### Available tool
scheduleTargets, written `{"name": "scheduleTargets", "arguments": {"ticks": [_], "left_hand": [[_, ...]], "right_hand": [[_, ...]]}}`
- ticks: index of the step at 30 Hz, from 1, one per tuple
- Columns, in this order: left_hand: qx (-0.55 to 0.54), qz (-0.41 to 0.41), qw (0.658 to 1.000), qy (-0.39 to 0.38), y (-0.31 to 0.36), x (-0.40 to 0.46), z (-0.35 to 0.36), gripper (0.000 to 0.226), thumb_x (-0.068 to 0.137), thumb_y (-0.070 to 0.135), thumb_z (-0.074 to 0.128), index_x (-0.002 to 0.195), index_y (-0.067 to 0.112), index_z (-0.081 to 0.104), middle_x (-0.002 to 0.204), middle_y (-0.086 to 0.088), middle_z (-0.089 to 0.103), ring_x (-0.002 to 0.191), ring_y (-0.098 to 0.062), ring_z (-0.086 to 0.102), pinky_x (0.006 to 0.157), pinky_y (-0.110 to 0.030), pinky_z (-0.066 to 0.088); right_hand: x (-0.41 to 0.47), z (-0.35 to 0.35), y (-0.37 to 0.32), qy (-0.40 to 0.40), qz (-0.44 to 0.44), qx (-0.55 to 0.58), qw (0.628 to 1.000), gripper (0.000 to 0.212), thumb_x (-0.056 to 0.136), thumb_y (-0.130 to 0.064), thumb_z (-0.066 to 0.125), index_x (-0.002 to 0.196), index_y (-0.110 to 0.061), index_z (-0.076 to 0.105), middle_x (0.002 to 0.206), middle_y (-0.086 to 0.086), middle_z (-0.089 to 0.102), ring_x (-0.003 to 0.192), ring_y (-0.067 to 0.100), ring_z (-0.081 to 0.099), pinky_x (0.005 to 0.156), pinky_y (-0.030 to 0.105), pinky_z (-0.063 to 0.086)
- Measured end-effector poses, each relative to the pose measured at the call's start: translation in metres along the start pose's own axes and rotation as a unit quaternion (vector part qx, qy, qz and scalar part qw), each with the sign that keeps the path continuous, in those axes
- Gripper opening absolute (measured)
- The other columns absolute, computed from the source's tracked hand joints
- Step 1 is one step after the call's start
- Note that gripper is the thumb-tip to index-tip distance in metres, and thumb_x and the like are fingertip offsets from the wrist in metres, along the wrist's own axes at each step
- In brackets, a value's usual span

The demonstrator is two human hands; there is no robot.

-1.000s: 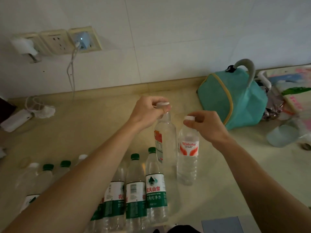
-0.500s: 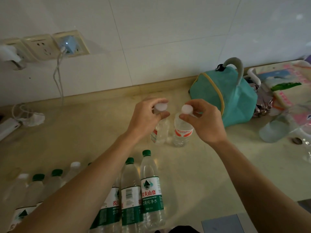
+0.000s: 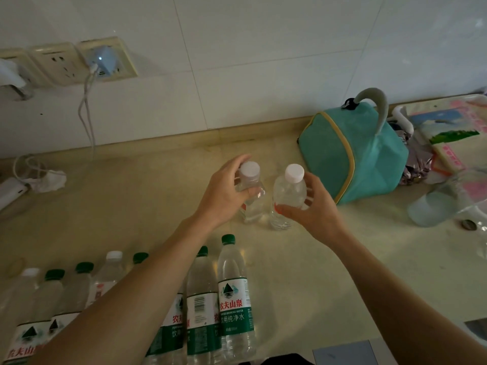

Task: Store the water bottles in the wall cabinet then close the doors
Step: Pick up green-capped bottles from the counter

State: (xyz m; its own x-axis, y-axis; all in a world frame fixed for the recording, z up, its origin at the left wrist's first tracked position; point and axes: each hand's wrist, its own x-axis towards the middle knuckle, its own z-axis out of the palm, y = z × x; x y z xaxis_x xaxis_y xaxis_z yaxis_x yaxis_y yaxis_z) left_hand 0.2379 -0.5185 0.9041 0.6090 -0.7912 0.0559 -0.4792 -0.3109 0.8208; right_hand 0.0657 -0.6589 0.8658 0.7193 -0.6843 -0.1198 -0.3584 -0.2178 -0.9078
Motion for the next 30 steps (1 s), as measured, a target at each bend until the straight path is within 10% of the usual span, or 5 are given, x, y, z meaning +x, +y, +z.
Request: {"name": "scheduleTargets", "arguments": {"ticks": [6, 12, 16, 30], "left_hand": [[-0.033, -0.047, 0.998, -0.005, -0.035, -0.006, 0.026, 0.095, 0.072, 0.024, 0.090, 0.148, 0.032, 0.034, 0.141, 0.013, 0.053, 0.130, -0.007, 0.049, 0.107, -0.027, 0.039], [-0.056, -0.114, 0.991, 0.037, -0.059, -0.015, 0.047, 0.082, 0.070, 0.028, 0.092, 0.132, 0.036, 0.039, 0.109, 0.032, 0.054, 0.093, 0.022, 0.054, 0.076, 0.001, 0.041], [-0.068, -0.106, 0.990, 0.062, -0.063, -0.013, 0.053, 0.074, 0.069, 0.030, 0.092, 0.125, 0.037, 0.044, 0.111, 0.026, 0.060, 0.094, 0.015, 0.059, 0.078, -0.005, 0.046], [-0.145, 0.032, 0.979, 0.138, 0.022, -0.041, -0.074, 0.063, 0.068, 0.036, 0.090, 0.120, 0.037, 0.054, 0.104, 0.026, 0.068, 0.094, 0.007, 0.066, 0.075, -0.010, 0.053]], "right_hand": [[0.007, 0.010, 0.036, -0.042, 0.046, 0.002, 0.998, 0.085, 0.068, -0.035, 0.090, 0.140, -0.029, 0.045, 0.134, -0.012, 0.061, 0.120, 0.010, 0.059, 0.106, 0.040, 0.050], [0.010, 0.019, 0.045, -0.035, 0.034, 0.042, 0.998, 0.078, 0.071, -0.025, 0.090, 0.130, -0.045, 0.044, 0.127, -0.023, 0.060, 0.120, 0.005, 0.059, 0.101, 0.030, 0.048], [0.006, 0.026, 0.042, -0.004, 0.035, 0.040, 0.999, 0.074, 0.070, -0.029, 0.090, 0.113, -0.065, 0.042, 0.114, -0.042, 0.059, 0.109, -0.017, 0.057, 0.083, 0.011, 0.047], [-0.048, 0.017, -0.074, 0.117, -0.078, 0.112, 0.984, 0.061, 0.067, -0.017, 0.092, 0.115, -0.036, 0.059, 0.106, -0.022, 0.071, 0.097, -0.004, 0.068, 0.077, 0.011, 0.052]]}}
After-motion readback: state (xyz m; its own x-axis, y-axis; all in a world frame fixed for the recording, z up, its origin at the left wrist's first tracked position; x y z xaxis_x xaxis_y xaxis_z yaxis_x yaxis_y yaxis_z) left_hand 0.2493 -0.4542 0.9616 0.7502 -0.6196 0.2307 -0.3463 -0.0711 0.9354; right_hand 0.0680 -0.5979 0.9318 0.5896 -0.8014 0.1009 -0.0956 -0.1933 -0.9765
